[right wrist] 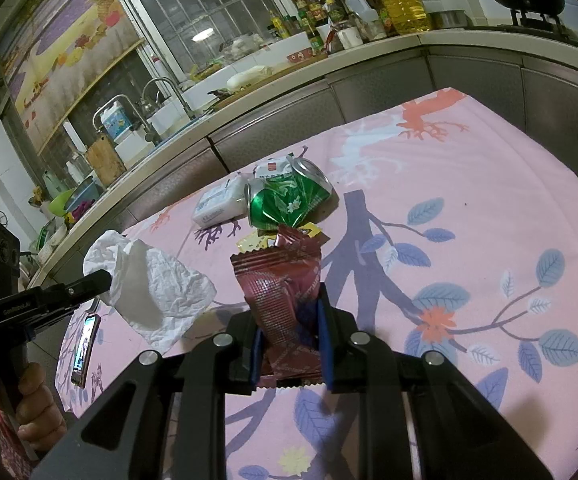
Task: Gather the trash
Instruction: 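Lift the red wrapper with the right tool while the left tool lifts the tissue, then drop the wrapper into the beige bin with the right tool while the left tool drops the tissue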
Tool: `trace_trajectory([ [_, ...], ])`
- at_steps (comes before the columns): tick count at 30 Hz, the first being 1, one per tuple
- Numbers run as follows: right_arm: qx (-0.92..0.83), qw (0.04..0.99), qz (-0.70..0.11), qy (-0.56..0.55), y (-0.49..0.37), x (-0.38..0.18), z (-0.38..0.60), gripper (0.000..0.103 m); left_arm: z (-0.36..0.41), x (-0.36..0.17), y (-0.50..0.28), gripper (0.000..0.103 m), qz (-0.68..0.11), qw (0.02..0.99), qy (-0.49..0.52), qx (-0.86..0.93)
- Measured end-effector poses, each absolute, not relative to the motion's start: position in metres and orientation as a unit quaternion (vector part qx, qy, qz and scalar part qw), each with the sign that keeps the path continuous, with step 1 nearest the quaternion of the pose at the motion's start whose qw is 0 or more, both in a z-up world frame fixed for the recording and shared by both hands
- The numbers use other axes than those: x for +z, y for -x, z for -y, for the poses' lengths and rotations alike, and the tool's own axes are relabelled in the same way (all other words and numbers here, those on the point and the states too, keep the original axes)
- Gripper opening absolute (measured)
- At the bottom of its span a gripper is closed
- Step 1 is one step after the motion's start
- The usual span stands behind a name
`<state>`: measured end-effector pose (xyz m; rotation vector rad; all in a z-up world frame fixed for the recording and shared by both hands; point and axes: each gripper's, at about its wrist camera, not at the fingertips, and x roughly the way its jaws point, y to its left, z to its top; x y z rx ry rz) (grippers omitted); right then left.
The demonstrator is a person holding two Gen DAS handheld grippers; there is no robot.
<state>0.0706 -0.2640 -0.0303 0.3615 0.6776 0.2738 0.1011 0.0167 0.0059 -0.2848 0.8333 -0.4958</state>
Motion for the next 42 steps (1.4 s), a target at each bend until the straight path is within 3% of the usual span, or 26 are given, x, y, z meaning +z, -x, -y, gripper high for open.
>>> trace_trajectory([
  [23,0.132,0.920,-0.324,-0.176,-0.072,-0.032,0.268,0.020,-0.007,0.008,-0.099,0.007,-0.398,0.875,0.129,-0.243],
  [42,0.067,0.934,-0.283,-0.209,-0.060,-0.023,0.349,0.020,0.103,0.038,-0.134,0.007,-0.402,0.855,0.070,-0.320],
])
